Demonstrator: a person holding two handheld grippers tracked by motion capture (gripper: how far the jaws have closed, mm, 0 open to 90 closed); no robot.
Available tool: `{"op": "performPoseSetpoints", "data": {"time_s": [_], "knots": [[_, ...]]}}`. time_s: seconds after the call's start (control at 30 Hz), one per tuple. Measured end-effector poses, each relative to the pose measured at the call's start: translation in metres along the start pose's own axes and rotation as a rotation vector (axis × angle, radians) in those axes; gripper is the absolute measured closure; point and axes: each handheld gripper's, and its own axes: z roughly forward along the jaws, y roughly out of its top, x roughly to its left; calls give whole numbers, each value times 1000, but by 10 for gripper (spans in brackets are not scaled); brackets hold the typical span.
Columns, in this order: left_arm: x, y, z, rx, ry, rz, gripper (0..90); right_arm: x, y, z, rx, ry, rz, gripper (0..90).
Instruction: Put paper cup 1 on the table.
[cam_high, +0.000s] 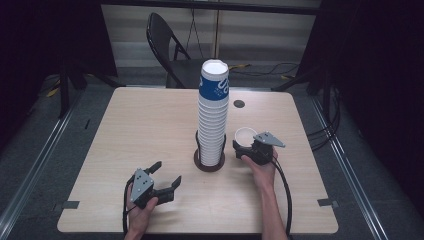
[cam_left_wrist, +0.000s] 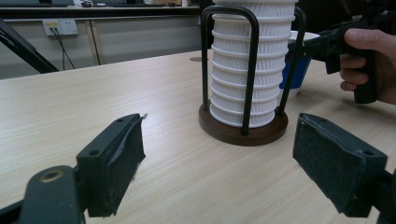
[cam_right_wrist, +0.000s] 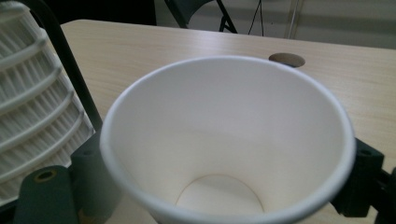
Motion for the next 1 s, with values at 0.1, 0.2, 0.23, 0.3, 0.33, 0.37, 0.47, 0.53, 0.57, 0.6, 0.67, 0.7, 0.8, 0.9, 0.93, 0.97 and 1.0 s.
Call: {"op": "performPoseSetpoints", "data": {"time_s": [0.1,0.2,0.23,0.3,0.33,0.37,0.47,0.53,0.57,0.6,0.67,0.7,0.8,0.9,0.93,0.97,1.0], "knots": [[0,0,0,-1,-2,0,163,-1,-3,1,28,-7,11,138],[0,0,0,-2,-4,0,162,-2,-6,-1,40,-14,24,137],[0,0,0,-2,-3,0,162,-3,-7,-2,43,-16,28,137],[0,0,0,-2,0,-1,163,-3,-8,-5,44,-20,31,136],[0,0,0,-1,0,-1,163,-4,-9,-6,44,-19,35,136],[0,0,0,-1,0,-1,163,-4,-10,-8,46,-18,32,136],[0,0,0,-1,0,-1,163,-3,-13,-12,47,-26,24,136],[0,0,0,1,0,0,163,-2,-13,-16,51,-35,25,135],[0,0,0,1,0,0,163,-1,-12,-19,50,-36,23,136],[0,0,0,0,1,-1,163,-1,-12,-20,46,-38,26,137],[0,0,0,-2,5,3,163,0,-11,-26,28,-37,31,139],[0,0,0,-2,5,3,163,1,-12,-29,35,-46,29,141],[-1,0,0,-2,3,7,164,3,-14,-39,31,-57,33,138],[-2,0,0,0,5,16,164,7,-13,-51,10,-73,32,143],[-2,0,0,2,6,21,164,7,-12,-53,3,-69,34,146],[-2,0,0,1,6,22,164,8,-10,-58,-3,-66,37,146],[-2,0,0,1,7,23,164,9,-9,-60,-6,-65,35,147]]}}
